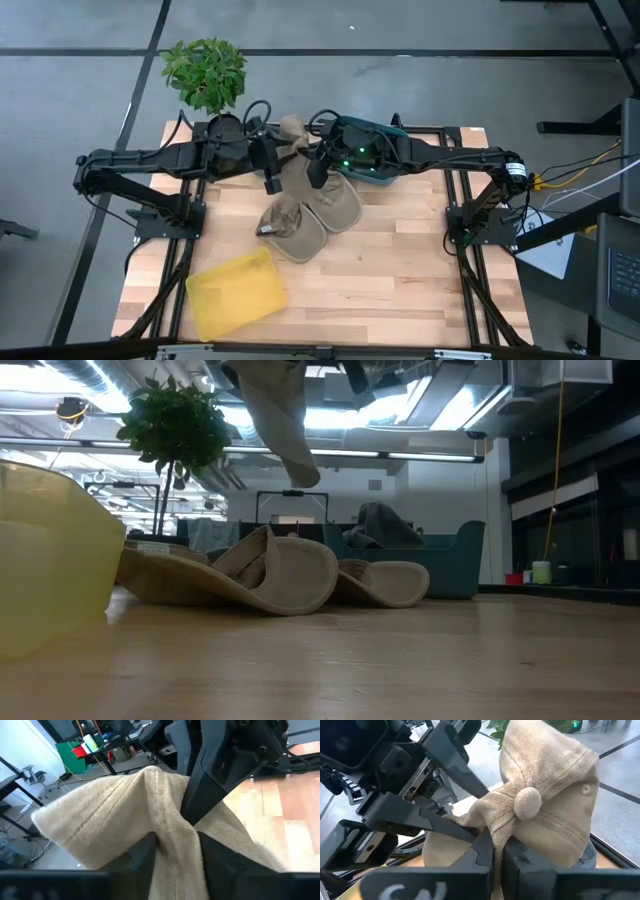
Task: Pick & Place hat
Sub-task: Put the right brown cap into the yellow bin
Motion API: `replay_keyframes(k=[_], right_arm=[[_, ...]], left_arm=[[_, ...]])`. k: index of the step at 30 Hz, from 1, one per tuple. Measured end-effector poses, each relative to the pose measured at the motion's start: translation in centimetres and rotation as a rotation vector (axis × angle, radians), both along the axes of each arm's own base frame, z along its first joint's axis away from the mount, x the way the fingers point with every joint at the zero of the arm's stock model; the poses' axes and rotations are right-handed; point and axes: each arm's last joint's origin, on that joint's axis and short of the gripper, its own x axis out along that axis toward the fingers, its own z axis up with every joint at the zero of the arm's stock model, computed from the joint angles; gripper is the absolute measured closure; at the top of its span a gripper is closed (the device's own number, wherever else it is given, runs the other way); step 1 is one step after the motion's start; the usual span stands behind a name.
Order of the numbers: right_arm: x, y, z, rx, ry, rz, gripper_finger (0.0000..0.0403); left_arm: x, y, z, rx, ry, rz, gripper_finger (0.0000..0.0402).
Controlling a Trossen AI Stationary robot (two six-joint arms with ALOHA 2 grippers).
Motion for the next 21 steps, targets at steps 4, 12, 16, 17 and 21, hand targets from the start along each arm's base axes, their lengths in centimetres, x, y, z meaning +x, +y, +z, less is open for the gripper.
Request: replay_keyframes(k=[4,12,16,17,21], right_arm=[[0.0,0.0,0.0,0.000,0.000,0.000,0.0390],[0.0,0.0,-0.1,-0.029,0.020,0.009,0.0383],[0.0,0.0,-0.2,-0.094,0.055,0.034,0.0370],[-0.1,0.0,-0.3,-0.109,0.064,0.040,0.0367],[-0.2,-0.1,-0.6,-0.146,0.110,0.060,0.0344]], left_arm=[[0.0,-0.1,0.0,0.003,0.001,-0.005,0.0345],[-0.2,-0.1,0.0,-0.001,0.009,-0.014,0.0390],[-0.9,-0.3,0.2,-0.031,0.014,-0.069,0.0395],[-1.2,-0.4,0.3,-0.048,0.012,-0.082,0.0396],[-2.9,-0.6,0.4,-0.139,0.026,-0.108,0.0394]])
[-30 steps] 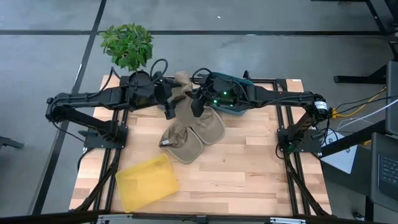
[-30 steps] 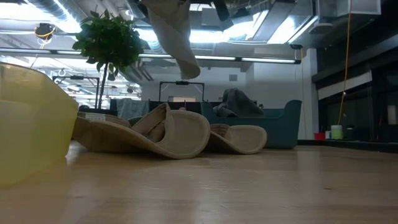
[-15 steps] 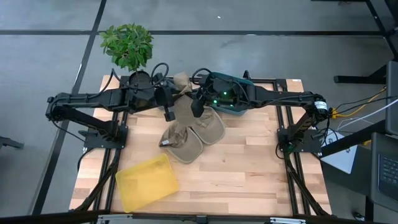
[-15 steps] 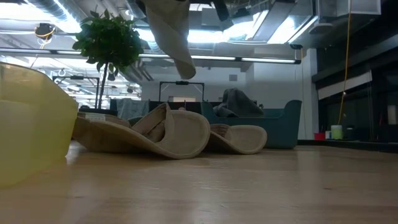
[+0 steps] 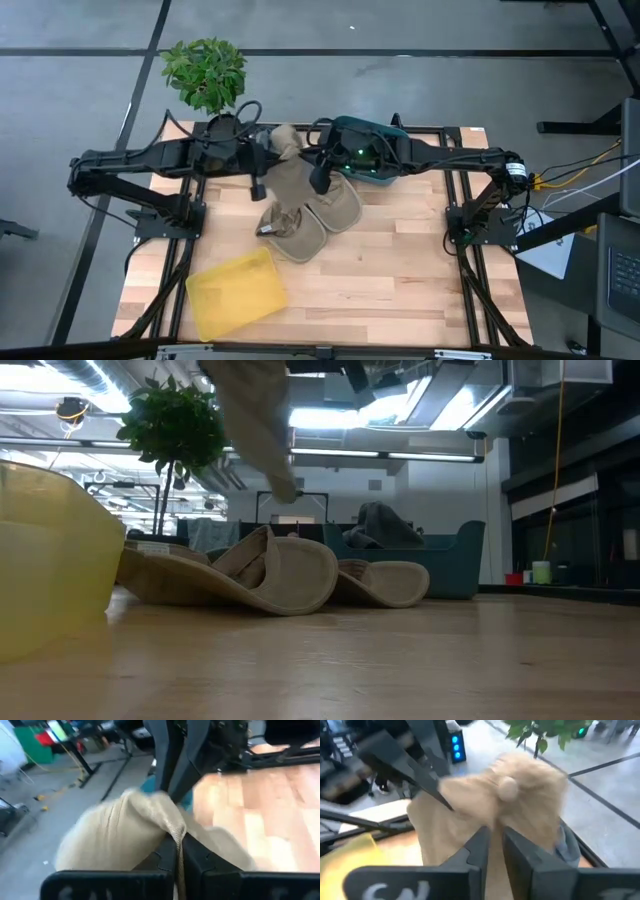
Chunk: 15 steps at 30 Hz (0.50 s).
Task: Pick & Place hat
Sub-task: Put the right brown cap into the yellow bin
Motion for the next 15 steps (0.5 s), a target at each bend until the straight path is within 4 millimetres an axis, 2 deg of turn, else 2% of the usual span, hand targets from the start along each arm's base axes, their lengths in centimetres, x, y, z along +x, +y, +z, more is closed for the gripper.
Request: replay_keyframes(k=[7,15], right_arm=[[-0.2,-0.9,-0.3,0.065,0.023,0.105,0.0272],[0.0,-0.4,0.4,0.116,-0.053,0.427,0.0198]], left_arm=[[-3.2,-0.5,0.9,-0.129,-0.025,-0.128,0.0395],[-4.8,-0.9,1.8,-0.296,-0.088,-0.453,0.0395]])
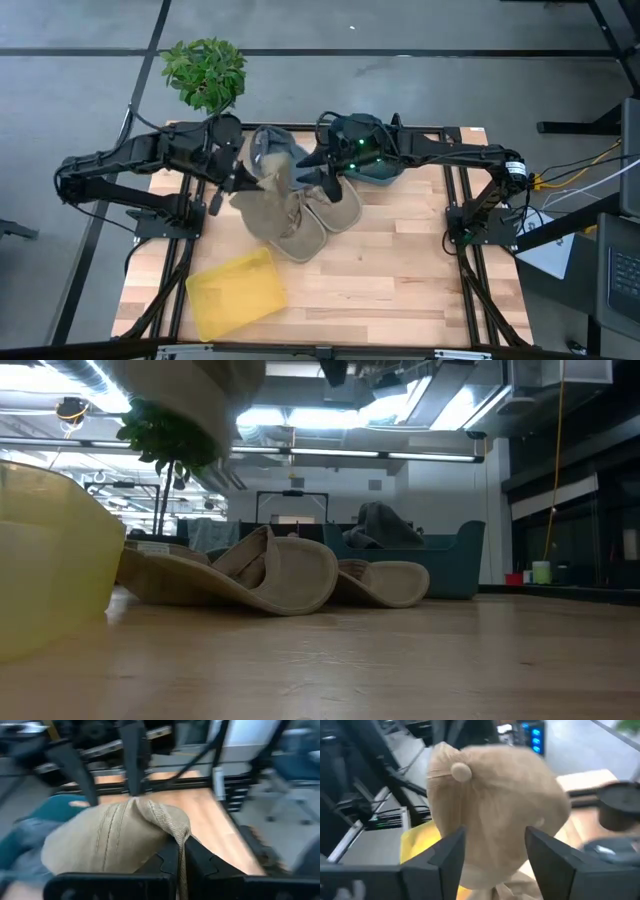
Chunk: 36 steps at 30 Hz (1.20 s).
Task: Pick & Place hat
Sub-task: Put the right brown cap into the yellow bin
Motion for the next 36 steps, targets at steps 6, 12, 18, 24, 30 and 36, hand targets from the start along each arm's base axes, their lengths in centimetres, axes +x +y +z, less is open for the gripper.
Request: replay_keyframes(k=[6,12,18,24,30,36], right_arm=[[0.2,0.3,0.8,-0.050,-0.089,0.021,0.0178],[0.2,0.5,0.8,-0.029,-0.097,0.078,0.0176],[0.2,0.6,0.7,-0.004,-0.083,0.099,0.0176],[0.2,0.6,0.7,-0.030,-0.088,0.106,0.0176],[0.1,0.8,0.6,-0.036,-0.085,0.176,0.0236],[0.0,0.8,0.4,-0.048,-0.071,0.204,0.0384]], left_arm=[[0.5,-0.3,0.1,-0.047,-0.023,-0.137,0.0396],[1.5,-0.2,0.0,0.001,-0.048,-0.164,0.0396],[1.9,-0.1,0.4,0.018,-0.097,-0.166,0.0395],[2.0,-0.1,0.8,0.027,-0.143,-0.167,0.0395],[2.3,-0.1,1.0,0.031,-0.164,-0.168,0.0396],[2.3,-0.2,1.0,0.000,-0.163,-0.217,0.0396]])
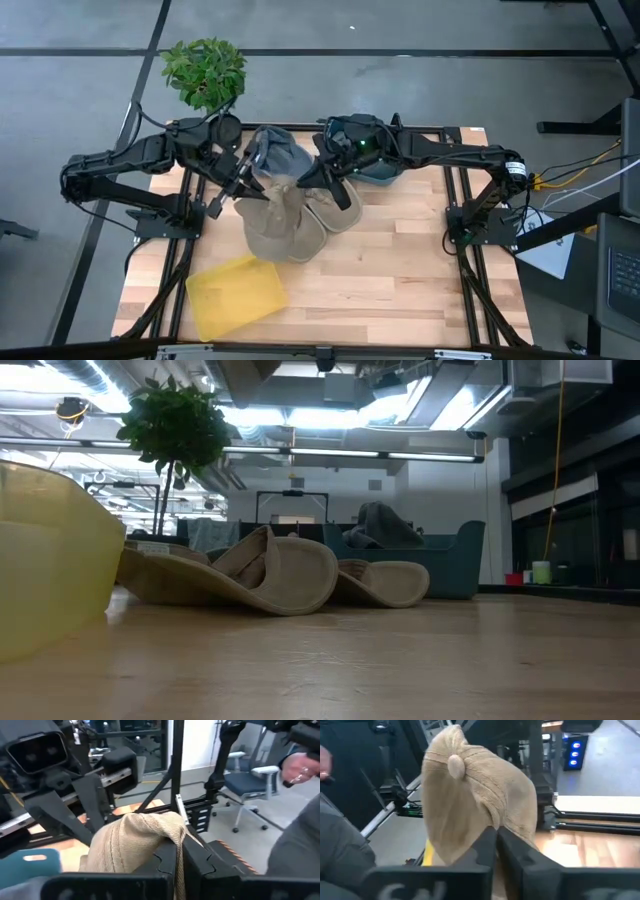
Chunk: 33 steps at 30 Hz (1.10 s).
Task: Pick & Place hat
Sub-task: Put the right brown cap into the yellow bin
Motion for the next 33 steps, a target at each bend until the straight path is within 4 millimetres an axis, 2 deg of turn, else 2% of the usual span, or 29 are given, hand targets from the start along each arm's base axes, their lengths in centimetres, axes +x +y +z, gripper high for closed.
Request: replay_keyframes(k=[8,15,19,23,26,30,33], right_arm=[[-0.4,0.0,0.3,0.074,-0.007,0.193,0.0398],[-0.7,0.4,2.3,0.207,-0.120,0.439,0.0400],[-0.8,0.3,2.5,0.215,-0.121,0.409,0.0401],[-0.8,0.9,2.8,0.233,-0.133,0.487,0.0401],[-0.8,0.9,2.6,0.242,-0.105,0.417,0.0402],[-0.7,1.4,2.7,0.267,-0.113,0.527,0.0402],[-0.6,1.5,2.5,0.261,-0.097,0.421,0.0402]], left_arm=[[-0.5,-0.3,-0.3,-0.075,0.059,-0.102,0.0395],[-0.6,-0.4,0.1,-0.116,0.045,-0.146,0.0395],[-0.7,0.1,0.3,-0.059,-0.001,-0.108,0.0396],[-0.6,0.8,0.4,-0.035,-0.029,-0.053,0.0396],[-0.7,0.9,0.9,-0.027,-0.082,-0.074,0.0396],[-0.5,1.1,1.3,-0.015,-0.126,-0.061,0.0396],[-0.6,1.3,1.4,-0.012,-0.138,-0.059,0.0396]])
